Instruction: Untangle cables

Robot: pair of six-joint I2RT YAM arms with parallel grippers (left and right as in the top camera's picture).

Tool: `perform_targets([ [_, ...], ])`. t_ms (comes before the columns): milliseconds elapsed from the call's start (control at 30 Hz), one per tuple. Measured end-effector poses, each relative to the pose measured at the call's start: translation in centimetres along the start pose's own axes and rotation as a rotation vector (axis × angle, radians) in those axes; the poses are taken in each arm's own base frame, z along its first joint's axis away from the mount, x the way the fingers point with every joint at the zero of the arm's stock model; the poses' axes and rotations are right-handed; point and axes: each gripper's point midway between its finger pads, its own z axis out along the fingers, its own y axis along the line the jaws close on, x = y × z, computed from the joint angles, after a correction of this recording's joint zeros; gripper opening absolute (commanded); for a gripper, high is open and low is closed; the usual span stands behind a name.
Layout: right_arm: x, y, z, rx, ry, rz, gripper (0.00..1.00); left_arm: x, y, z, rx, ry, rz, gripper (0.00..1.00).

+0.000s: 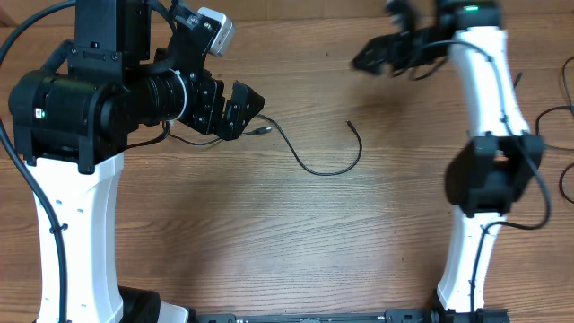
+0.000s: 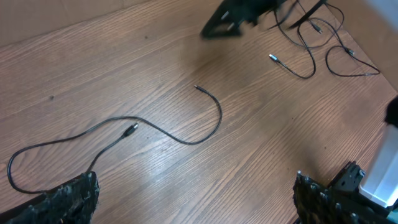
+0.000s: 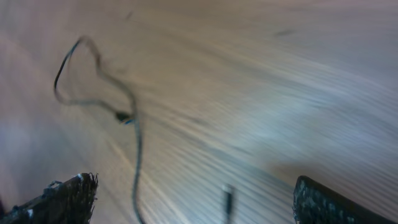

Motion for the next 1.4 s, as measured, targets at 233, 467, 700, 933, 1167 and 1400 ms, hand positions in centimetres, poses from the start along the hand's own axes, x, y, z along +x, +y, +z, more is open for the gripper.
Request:
perform_targets([
  [233, 0.6, 8.6, 6.7, -0.075, 0.106, -0.255, 1.0, 0.0, 0.0, 0.0, 0.0, 0.0, 0.0, 1.0],
  [467, 0.8, 14.5, 11.5, -0.046, 0.138, -0.457, 1.0, 0.0, 0.0, 0.0, 0.0, 0.0, 0.0, 1.0],
  [700, 1.8, 18.1, 14.9, -0.064, 0.14, -0.56, 1.0, 0.0, 0.0, 0.0, 0.0, 0.0, 0.0, 1.0],
  [933, 3.9, 19.3, 18.2, -0.083, 0.155, -0.603, 1.0, 0.0, 0.0, 0.0, 0.0, 0.0, 0.0, 0.99],
  [1167, 3.5, 19.0, 20.8, -0.076, 0.073, -0.654, 0.97, 0.0, 0.0, 0.0, 0.0, 0.0, 0.0, 0.99],
  [1400, 2.3, 18.4, 22.1, -0.049, -0.015, -0.695, 0.94, 0.0, 0.0, 0.0, 0.0, 0.0, 0.0, 1.0],
])
